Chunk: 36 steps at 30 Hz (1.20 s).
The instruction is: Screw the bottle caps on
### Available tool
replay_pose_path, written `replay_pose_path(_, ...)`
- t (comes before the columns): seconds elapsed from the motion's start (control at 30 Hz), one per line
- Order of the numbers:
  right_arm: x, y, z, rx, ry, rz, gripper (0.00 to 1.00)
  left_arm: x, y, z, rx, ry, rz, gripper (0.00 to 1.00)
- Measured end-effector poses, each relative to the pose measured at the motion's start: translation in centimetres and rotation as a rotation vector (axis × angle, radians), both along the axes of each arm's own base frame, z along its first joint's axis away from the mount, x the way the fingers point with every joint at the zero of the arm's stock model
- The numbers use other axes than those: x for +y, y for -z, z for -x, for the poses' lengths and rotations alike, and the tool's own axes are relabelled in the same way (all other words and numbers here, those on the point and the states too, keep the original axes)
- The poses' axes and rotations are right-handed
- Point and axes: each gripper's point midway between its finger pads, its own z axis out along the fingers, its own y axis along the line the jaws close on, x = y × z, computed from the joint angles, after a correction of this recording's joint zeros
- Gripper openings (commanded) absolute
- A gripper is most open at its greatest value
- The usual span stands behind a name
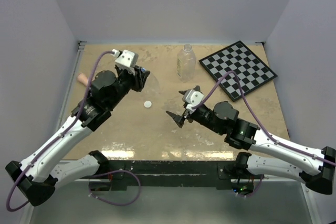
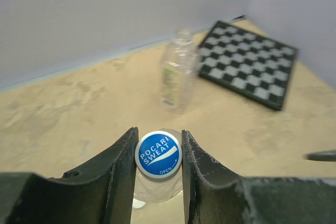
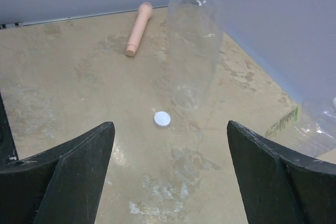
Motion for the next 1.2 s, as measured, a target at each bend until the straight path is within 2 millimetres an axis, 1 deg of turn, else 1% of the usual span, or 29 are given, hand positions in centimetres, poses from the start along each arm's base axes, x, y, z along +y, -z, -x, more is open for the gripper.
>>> replay_pose_path(0.1,-0.8,-0.3,-0.3,-0.002,0.038,-0.018,0.92,2.4,2.5,-2.9,0.016,-0.175,-0.131,0.00)
replay_pose_path(0.23,-1.5,-0.5,-0.7,-0.001,0.078,-0.034,0.92,5.2,6.2,-6.6,0.078,-0.314,-0.263,0.00)
replay_pose_path(0.33,-1.8,-0.2,-0.9,0.002,0.097,-0.034,0.92,8.7,8.5,-9.3,0.128,-0.423,-0.302,0.00)
replay_pose_path(0.37,-1.8,-0.2,-0.9,0.004,0.101,-0.035,0.92,10.2,9.2,-10.1,0.143,-0.464,-0.313,0.00)
replay_pose_path(0.47,-2.1,0.0,-0.9,0.006,0.108,-0.037,0.92,12.7,10.3,-11.5,0.168,-0.529,-0.305,0.00)
replay_pose_path(0.6,-2.3,0.0,-1.0,0.005,0.121,-0.039,0.92,15.5,11.1,-13.1,0.175,-0.577,-0.246,0.00)
replay_pose_path(0.7,-2.3,0.0,-1.1,0.005,0.124,-0.039,0.92,17.2,11.8,-13.7,0.180,-0.604,-0.216,0.00)
replay_pose_path(0.8,-2.3,0.1,-1.1,0.005,0.124,-0.038,0.92,17.9,12.7,-14.0,0.187,-0.603,-0.202,0.00)
replay_pose_path(1.0,-2.3,0.2,-1.1,0.006,0.124,-0.035,0.92,17.6,14.6,-14.5,0.205,-0.560,-0.170,0.00)
replay_pose_path(1.1,-2.3,0.2,-1.1,0.007,0.124,-0.035,0.92,17.6,15.4,-14.5,0.217,-0.548,-0.171,0.04)
replay_pose_path(1.2,-2.3,0.3,-1.1,0.007,0.124,-0.034,0.92,17.3,15.4,-14.8,0.208,-0.532,-0.164,0.09)
